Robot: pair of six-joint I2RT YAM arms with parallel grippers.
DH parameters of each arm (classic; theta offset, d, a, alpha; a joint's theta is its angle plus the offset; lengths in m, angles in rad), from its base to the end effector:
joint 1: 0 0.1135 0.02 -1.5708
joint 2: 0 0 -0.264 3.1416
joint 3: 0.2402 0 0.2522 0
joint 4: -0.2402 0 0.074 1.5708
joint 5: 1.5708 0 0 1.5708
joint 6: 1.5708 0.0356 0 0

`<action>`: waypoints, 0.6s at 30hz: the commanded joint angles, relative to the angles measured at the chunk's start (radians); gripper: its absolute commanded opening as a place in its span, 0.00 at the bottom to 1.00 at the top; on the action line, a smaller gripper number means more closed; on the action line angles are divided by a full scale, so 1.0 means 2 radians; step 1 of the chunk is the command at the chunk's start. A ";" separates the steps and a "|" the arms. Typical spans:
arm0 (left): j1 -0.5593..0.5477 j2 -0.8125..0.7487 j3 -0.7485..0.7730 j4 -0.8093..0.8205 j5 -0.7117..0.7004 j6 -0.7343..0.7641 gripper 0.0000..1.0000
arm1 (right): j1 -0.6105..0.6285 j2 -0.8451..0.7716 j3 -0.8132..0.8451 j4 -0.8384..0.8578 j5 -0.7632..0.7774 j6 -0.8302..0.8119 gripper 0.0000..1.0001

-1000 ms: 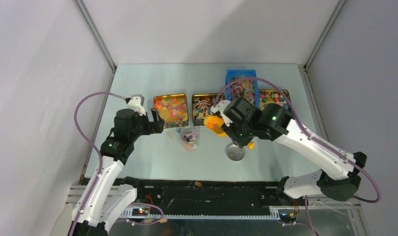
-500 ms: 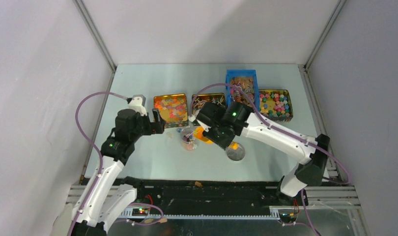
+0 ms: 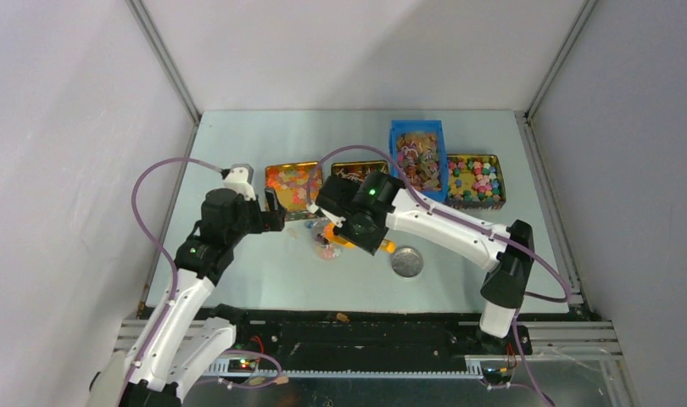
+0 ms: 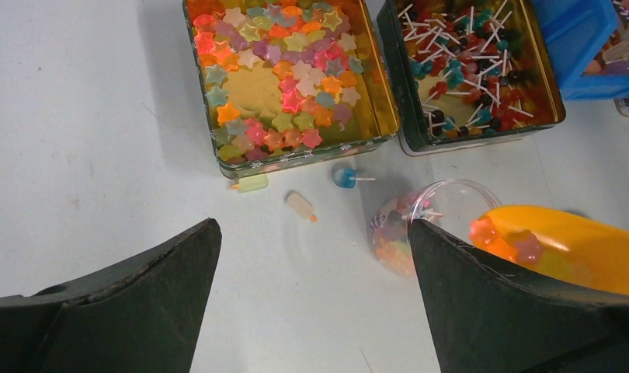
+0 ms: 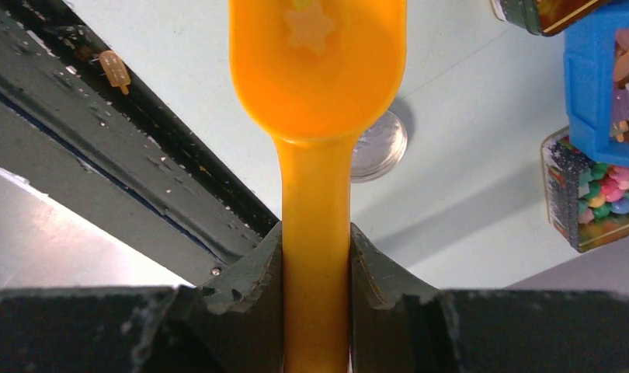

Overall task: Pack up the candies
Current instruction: Place the fake candies in the packing bottle.

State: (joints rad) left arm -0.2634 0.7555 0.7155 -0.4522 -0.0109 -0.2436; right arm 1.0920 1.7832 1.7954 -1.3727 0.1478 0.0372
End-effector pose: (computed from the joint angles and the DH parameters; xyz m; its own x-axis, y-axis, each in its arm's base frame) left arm 0.1658 -0.0443 0.2929 -0.5034 -0.1141 -0.8565 0.1336 0.9691 -0.2076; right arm 0.1625 0.3017 0.3277 -0.4824 -0.8494 -0.2140 -0.8463 0.5149 -0.1362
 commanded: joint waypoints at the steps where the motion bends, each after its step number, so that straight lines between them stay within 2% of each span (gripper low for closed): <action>1: -0.008 -0.004 0.009 0.003 -0.017 0.009 1.00 | 0.005 0.016 0.035 -0.028 0.033 -0.007 0.00; 18: -0.018 -0.003 0.010 0.000 -0.031 0.010 1.00 | 0.026 0.035 0.050 -0.045 0.097 -0.007 0.00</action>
State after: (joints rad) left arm -0.2901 0.7555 0.7155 -0.4591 -0.0509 -0.2428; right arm 1.1240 1.8378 1.8580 -1.4445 0.2813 0.0296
